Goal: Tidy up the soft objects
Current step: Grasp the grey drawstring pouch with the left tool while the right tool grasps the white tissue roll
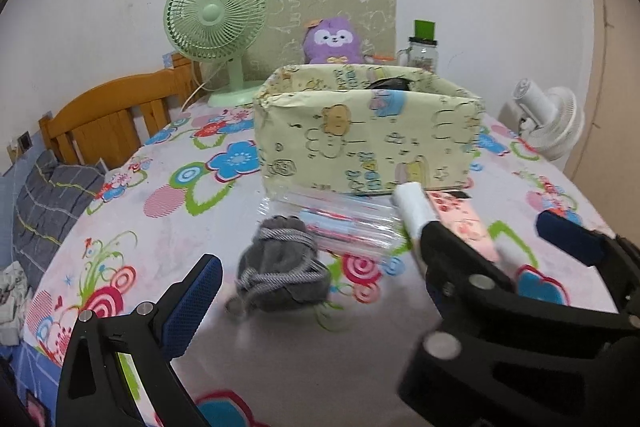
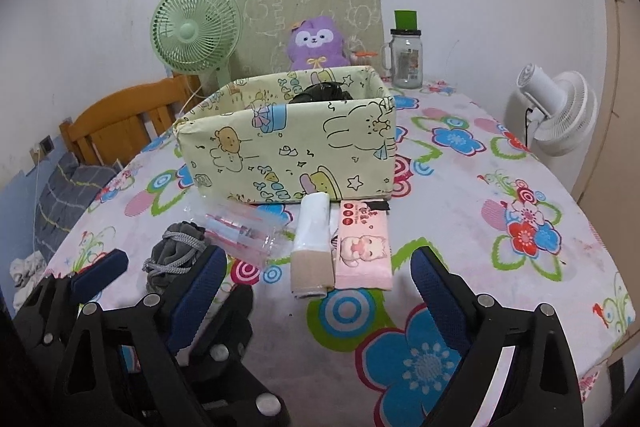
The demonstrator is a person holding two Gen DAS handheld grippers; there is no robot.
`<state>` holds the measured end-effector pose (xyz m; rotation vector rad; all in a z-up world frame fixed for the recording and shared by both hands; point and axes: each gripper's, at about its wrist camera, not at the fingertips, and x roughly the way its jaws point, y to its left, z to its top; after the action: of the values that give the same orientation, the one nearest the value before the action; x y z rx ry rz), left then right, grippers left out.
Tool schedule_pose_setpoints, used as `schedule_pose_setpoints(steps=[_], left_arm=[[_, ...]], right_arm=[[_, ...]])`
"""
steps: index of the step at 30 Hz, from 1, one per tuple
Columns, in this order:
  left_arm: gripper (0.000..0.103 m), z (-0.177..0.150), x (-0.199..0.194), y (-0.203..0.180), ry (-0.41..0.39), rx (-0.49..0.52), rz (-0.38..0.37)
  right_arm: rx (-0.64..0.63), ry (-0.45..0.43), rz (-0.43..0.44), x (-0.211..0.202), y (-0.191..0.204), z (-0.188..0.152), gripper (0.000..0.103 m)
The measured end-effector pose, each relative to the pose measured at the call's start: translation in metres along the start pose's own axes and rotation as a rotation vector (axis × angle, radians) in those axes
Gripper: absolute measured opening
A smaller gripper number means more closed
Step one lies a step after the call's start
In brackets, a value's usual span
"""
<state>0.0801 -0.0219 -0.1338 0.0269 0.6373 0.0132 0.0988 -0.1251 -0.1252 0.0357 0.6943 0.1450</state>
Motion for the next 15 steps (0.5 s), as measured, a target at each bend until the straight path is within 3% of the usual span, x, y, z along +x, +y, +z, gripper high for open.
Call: schedule_pose_setpoints(steps=[7, 15], left_arm=[[0.097, 0.008, 0.019, 0.008, 0.025, 0.006, 0.005], [0.074, 0.007, 0.043, 0.018, 0.133, -0.041, -0.020]], right_arm=[[0.001, 0.029, 0.004, 0.019, 0.001, 0.008, 0.095], [-0.001, 0.095, -0.006, 0.043, 0.003, 0.012, 0.079]])
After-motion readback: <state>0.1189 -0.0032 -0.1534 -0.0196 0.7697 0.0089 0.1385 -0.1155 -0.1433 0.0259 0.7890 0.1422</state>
